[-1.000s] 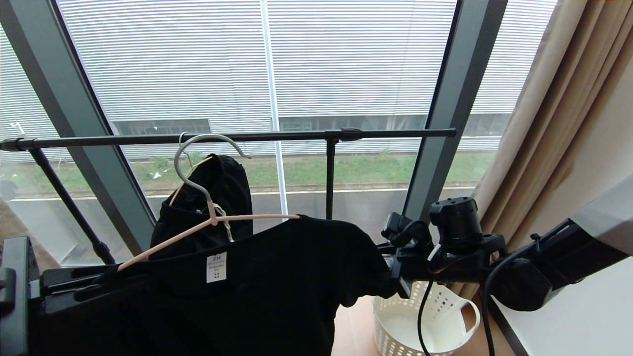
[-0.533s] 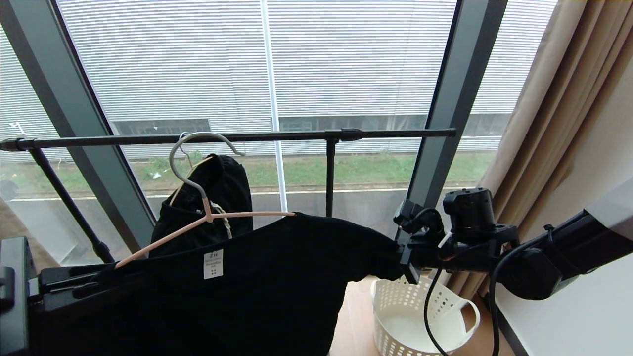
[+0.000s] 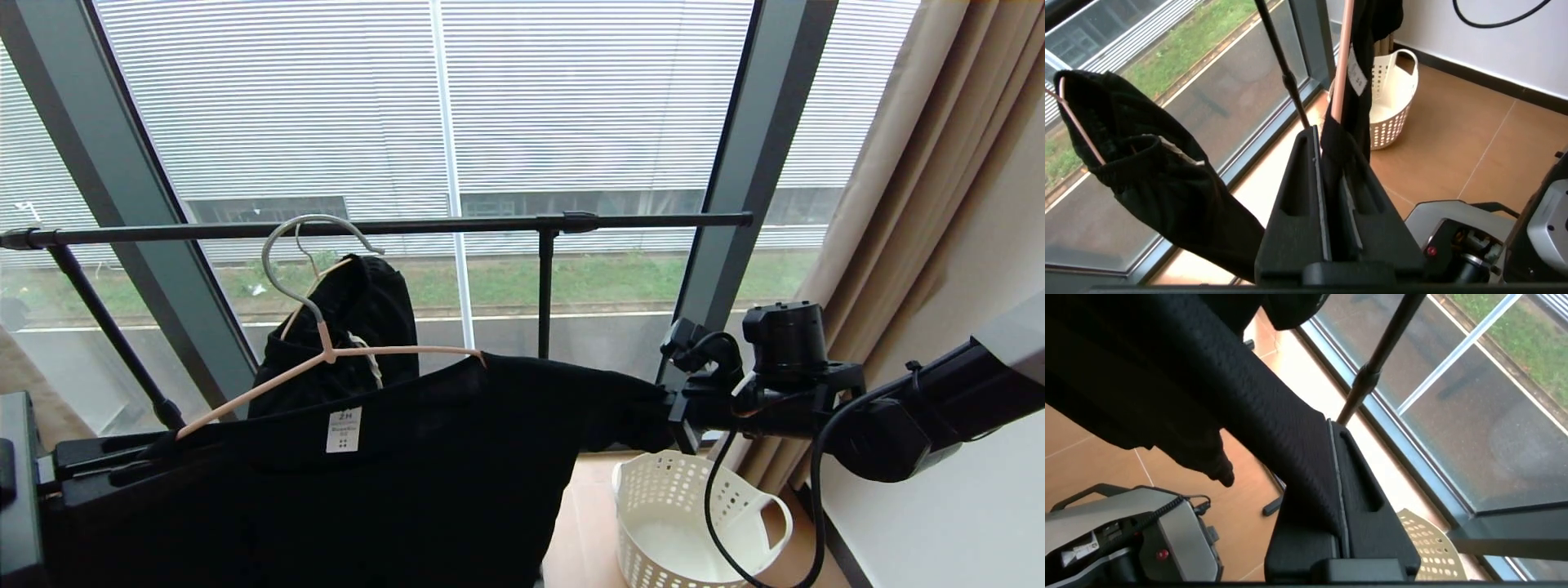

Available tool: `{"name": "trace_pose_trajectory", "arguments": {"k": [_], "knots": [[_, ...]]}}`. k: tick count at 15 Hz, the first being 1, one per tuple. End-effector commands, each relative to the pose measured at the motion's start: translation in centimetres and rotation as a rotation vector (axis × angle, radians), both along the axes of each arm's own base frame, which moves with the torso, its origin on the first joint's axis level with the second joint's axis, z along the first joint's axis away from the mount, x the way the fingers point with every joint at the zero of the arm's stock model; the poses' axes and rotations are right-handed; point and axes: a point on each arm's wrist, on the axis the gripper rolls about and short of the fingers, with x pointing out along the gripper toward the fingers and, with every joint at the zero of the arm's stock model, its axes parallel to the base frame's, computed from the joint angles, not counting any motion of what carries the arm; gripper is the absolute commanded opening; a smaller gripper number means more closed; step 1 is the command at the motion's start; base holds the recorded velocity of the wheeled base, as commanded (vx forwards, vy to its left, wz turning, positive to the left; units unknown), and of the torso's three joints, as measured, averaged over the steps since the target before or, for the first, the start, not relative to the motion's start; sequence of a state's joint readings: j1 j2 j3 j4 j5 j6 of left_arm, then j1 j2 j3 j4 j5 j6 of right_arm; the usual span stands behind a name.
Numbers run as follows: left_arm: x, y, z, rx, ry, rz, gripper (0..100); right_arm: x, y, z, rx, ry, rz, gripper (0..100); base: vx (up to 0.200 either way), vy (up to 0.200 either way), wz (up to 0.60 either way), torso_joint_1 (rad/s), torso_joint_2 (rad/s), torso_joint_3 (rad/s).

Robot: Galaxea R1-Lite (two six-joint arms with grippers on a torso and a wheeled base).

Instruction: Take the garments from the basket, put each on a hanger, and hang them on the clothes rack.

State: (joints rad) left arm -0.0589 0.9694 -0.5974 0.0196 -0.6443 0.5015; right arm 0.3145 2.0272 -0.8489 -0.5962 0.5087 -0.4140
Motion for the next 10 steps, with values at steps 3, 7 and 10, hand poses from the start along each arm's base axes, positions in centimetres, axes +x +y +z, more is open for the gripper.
{"name": "trace_pose_trajectory", "arguments": {"k": [3,7,10], "knots": [[0.1,0.0,-0.2,0.001,0.009,0.002,0,-0.2,0.0,0.0,0.002,0.005,0.007,0,0.000,0.000,0.00,0.000,0.00,0.000],[0.3,0.0,-0.4,0.001,0.024,0.006,0,-0.9,0.1,0.3,0.006,-0.014,0.018,100,0.000,0.000,0.00,0.000,0.00,0.000],[1.8,0.8,-0.6,-0.002,0.038,0.072,0,-0.9,0.2,0.6,0.009,-0.028,0.020,100,0.000,0.000,0.00,0.000,0.00,0.000]]}}
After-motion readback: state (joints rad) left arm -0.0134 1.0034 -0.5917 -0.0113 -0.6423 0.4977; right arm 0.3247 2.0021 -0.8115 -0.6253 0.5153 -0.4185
